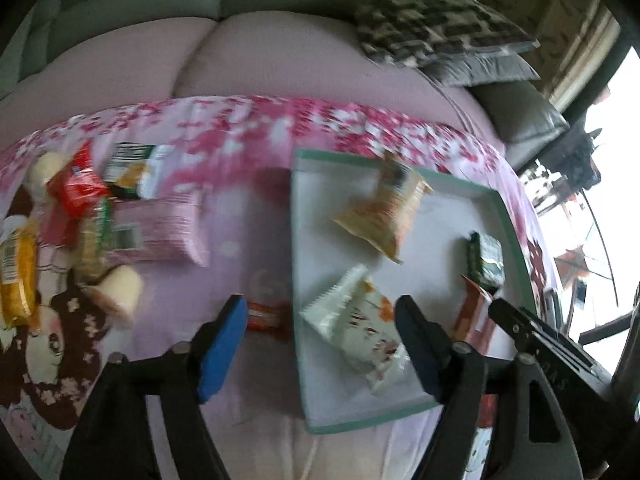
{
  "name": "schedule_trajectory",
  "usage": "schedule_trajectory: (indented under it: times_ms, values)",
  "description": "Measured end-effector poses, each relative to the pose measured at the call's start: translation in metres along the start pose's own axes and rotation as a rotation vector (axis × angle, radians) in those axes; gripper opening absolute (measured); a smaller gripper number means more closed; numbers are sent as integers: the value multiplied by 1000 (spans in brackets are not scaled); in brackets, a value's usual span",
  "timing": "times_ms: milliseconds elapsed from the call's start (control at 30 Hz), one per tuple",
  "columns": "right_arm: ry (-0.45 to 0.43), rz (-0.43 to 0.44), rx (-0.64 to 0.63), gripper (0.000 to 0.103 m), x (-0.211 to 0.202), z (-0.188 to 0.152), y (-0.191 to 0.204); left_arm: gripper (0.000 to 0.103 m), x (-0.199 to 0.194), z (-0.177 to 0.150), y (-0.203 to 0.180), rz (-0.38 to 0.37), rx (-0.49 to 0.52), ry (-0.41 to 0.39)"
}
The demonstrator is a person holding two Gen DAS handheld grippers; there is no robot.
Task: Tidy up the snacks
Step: 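Carry both packs over the tray and open both tools to release them, then move both tools back toward the snack pile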
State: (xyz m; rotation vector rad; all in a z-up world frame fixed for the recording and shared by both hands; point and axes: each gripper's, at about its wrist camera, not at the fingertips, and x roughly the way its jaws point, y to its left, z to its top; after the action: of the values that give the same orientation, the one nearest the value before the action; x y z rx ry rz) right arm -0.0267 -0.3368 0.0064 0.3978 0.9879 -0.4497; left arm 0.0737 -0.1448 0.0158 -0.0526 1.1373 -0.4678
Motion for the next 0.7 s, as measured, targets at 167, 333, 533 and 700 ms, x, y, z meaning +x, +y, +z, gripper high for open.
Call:
schedule_trajectory:
  times_ms: [167, 333, 533, 700]
  values:
    - [-8, 18, -40, 70, 2, -2, 16, 85, -11, 1, 36, 67, -67, -45]
    - [-11, 58, -87, 80, 6, -6, 37, 94, -25, -2, 74, 144, -117, -101]
    - [-22, 96, -158, 97, 7, -12, 67, 99, -47, -8, 115, 264, -144, -159]
    - [-43, 129, -220, 103, 4, -17, 95, 99, -65, -17, 153, 298, -216, -179]
